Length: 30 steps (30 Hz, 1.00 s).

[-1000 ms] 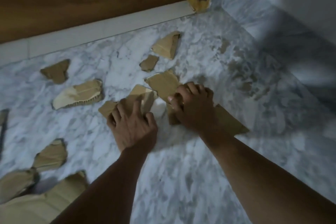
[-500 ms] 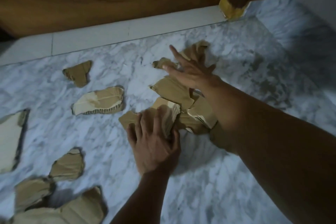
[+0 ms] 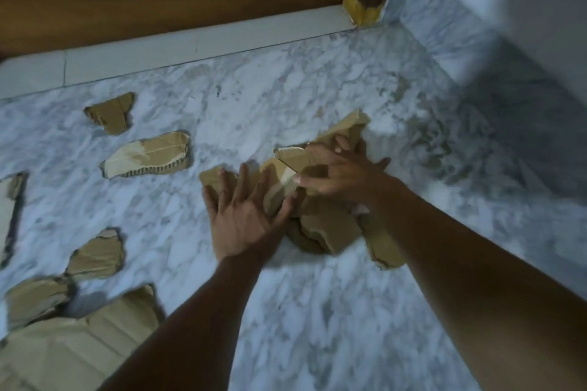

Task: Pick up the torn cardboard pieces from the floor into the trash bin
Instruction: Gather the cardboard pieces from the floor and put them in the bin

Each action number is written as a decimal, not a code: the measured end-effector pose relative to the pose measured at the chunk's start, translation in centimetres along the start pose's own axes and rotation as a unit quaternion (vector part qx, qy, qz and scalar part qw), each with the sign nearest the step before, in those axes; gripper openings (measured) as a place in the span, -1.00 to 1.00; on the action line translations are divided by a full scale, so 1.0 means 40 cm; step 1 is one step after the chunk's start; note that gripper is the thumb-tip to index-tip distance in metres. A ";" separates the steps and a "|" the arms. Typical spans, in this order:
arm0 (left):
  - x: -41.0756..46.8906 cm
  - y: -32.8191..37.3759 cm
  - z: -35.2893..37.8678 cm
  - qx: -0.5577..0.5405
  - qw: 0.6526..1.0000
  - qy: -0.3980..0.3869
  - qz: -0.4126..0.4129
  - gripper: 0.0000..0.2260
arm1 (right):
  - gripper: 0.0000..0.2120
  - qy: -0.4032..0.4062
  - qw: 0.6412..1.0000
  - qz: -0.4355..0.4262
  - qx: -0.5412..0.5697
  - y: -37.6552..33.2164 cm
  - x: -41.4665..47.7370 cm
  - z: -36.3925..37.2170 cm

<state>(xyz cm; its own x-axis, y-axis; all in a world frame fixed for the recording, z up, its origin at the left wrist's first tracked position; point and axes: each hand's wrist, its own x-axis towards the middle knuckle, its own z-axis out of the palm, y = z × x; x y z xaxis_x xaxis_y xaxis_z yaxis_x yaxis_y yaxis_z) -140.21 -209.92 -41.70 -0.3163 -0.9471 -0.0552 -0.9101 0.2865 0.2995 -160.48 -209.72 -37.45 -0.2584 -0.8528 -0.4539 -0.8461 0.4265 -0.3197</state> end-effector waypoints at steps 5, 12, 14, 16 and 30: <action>-0.101 0.022 0.021 -0.031 0.998 0.019 0.052 -0.33 | -0.41 0.056 0.998 0.019 -0.023 0.059 -0.160 0.098; -0.280 0.087 0.046 -0.091 0.992 0.045 0.075 -0.15 | -0.18 0.111 0.994 -0.003 0.010 0.130 -0.380 0.122; -0.290 0.094 0.044 -0.074 0.996 0.005 0.057 -0.05 | -0.04 0.124 0.990 0.033 0.064 0.182 -0.399 0.119; -0.295 0.102 0.043 -0.027 0.998 -0.048 0.040 0.01 | 0.06 0.106 0.989 0.064 0.083 0.234 -0.396 0.125; -0.420 0.184 0.062 -0.012 0.998 -0.015 0.063 -0.18 | 0.29 0.088 0.993 -0.034 0.072 0.286 -0.559 0.232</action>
<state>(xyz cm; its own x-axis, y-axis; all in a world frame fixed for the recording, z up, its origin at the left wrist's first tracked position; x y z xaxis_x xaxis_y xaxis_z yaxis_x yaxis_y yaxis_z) -142.28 -191.54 -40.92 -0.4365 -0.8986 -0.0438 -0.8558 0.3997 0.3284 -160.04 -182.99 -38.68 -0.2916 -0.9149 -0.2790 -0.7922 0.3945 -0.4656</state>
